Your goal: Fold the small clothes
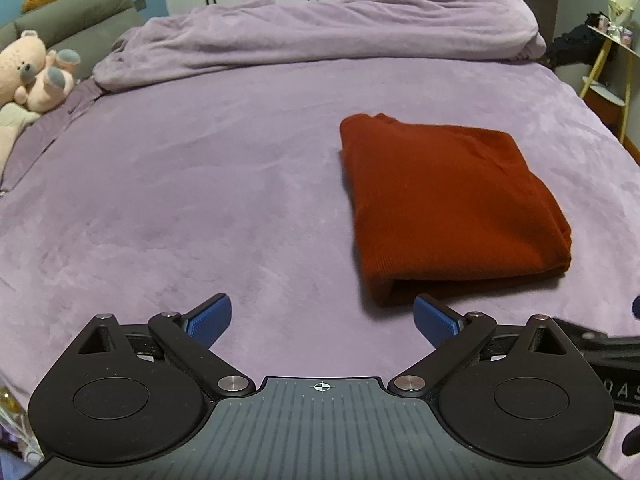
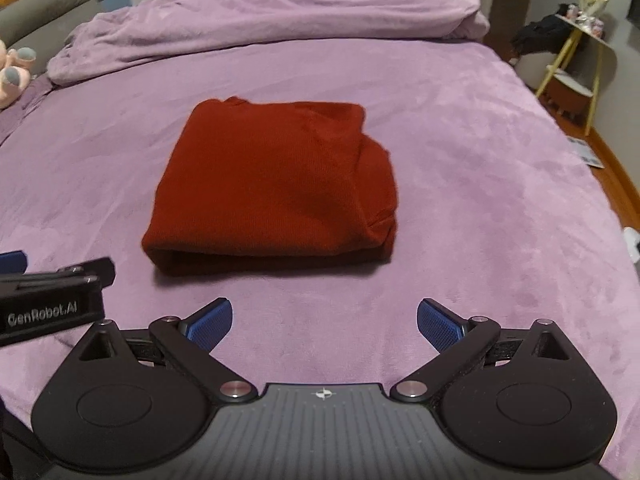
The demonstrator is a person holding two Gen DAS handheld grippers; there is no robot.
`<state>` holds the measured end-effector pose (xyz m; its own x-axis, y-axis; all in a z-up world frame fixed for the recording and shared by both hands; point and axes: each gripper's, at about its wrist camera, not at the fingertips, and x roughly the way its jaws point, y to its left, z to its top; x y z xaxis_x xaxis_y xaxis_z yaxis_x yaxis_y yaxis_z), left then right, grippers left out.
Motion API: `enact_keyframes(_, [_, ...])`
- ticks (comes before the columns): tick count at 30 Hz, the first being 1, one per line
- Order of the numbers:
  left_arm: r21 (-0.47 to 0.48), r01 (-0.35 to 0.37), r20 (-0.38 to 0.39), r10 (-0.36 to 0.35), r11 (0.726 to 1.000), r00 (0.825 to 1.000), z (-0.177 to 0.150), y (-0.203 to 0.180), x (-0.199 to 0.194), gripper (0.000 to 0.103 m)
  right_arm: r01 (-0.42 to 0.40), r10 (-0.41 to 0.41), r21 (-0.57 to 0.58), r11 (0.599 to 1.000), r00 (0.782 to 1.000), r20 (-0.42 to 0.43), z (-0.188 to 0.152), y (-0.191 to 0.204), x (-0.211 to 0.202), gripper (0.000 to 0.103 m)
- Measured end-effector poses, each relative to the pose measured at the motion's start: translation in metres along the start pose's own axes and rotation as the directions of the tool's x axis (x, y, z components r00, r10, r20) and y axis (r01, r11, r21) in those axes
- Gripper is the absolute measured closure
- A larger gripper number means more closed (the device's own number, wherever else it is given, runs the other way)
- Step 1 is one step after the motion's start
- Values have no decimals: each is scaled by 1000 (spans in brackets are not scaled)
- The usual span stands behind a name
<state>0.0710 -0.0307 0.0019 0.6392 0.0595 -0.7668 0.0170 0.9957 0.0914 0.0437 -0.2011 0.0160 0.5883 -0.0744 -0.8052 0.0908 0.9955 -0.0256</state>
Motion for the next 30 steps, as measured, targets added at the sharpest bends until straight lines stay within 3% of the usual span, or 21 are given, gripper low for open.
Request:
enact_keyframes(6, [17, 13, -18, -13, 1000, 1000, 0, -1, -1, 3, 56, -56, -11, 998, 998, -8, 2, 3, 0, 4])
enact_keyframes(30, [13, 39, -53, -38, 999, 998, 1, -3, 1, 3, 43, -42, 17, 999, 998, -36, 5, -1, 4, 4])
